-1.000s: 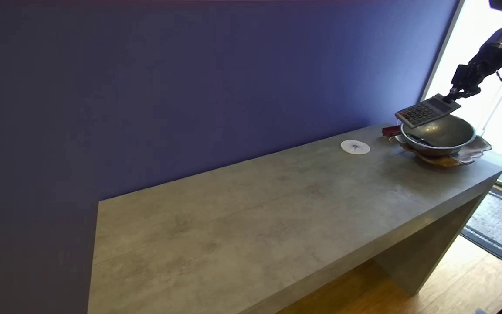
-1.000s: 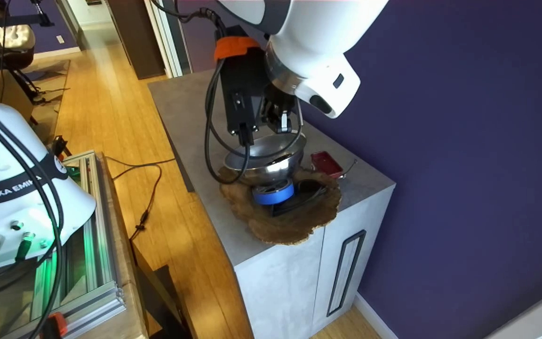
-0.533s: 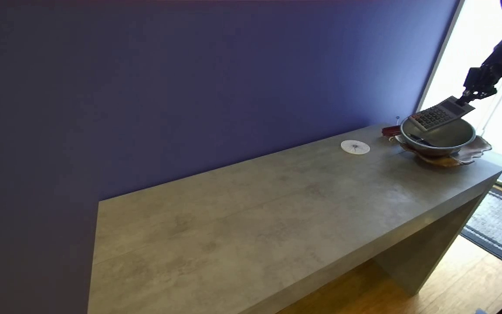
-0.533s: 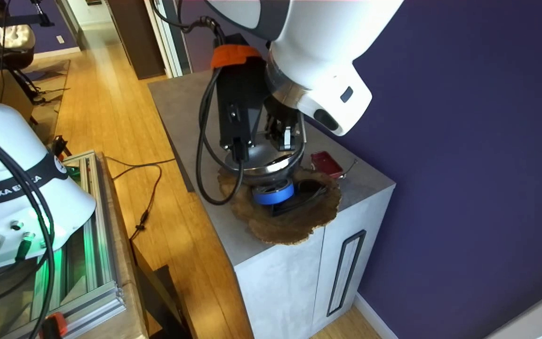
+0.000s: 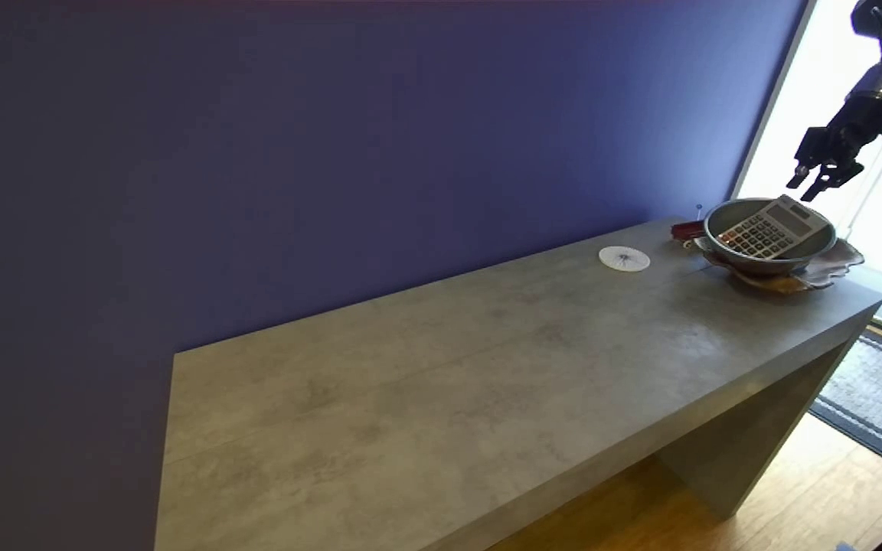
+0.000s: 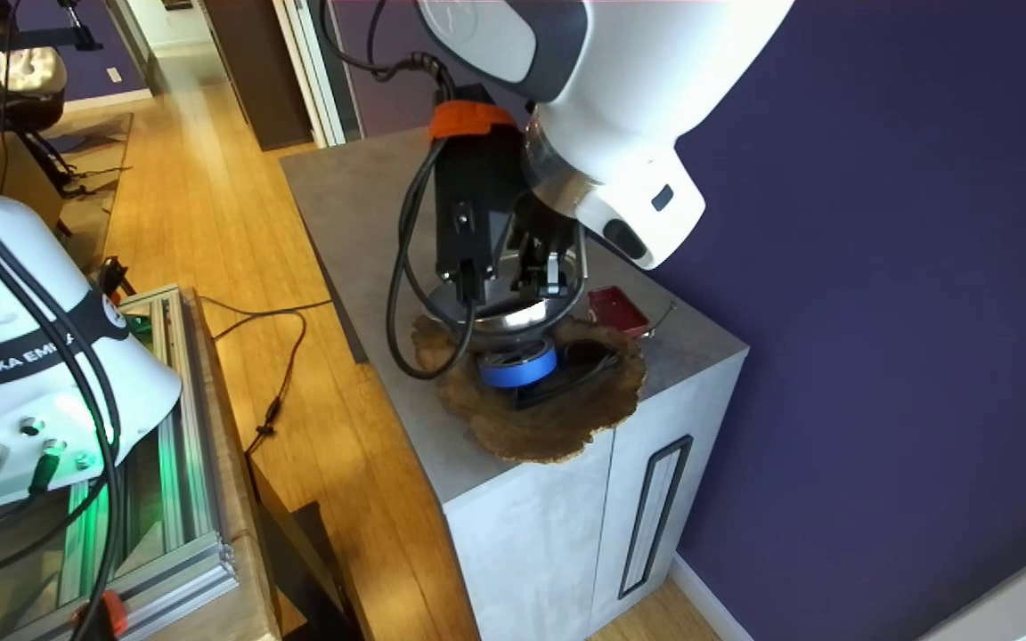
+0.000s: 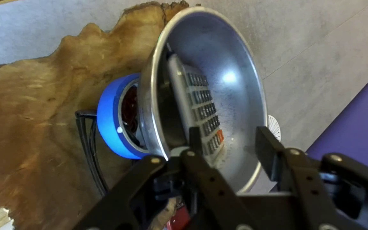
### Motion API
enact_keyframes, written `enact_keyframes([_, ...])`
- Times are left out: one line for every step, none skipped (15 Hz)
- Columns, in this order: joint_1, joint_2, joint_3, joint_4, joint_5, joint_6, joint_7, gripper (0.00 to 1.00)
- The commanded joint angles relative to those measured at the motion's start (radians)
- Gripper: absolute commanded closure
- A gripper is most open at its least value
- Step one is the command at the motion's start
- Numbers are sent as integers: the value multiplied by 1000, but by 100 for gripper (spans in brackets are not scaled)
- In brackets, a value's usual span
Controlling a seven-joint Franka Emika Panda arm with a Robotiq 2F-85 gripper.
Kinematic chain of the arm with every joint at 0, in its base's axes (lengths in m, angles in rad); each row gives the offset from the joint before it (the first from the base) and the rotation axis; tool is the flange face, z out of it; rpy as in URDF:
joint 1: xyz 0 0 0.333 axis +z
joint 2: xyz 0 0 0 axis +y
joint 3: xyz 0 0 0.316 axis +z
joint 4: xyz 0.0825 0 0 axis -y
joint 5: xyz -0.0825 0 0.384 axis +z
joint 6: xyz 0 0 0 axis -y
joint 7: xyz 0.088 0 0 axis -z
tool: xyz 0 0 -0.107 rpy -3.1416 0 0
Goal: Pick up the calculator and put it in the silver bowl
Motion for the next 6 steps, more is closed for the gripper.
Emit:
enact_keyframes([-34, -63, 7, 1, 33, -15, -14, 20])
enact_keyframes([-41, -105, 4, -19, 62, 0, -43, 14])
enact_keyframes([-48, -150, -1, -38, 86, 7, -74, 6])
enact_keyframes([-55, -202, -12, -53, 102, -32, -92, 1])
enact_keyframes([-31, -83, -5, 8, 63, -7, -51, 17])
enact_keyframes([-34, -118, -13, 2, 75, -20, -63, 11])
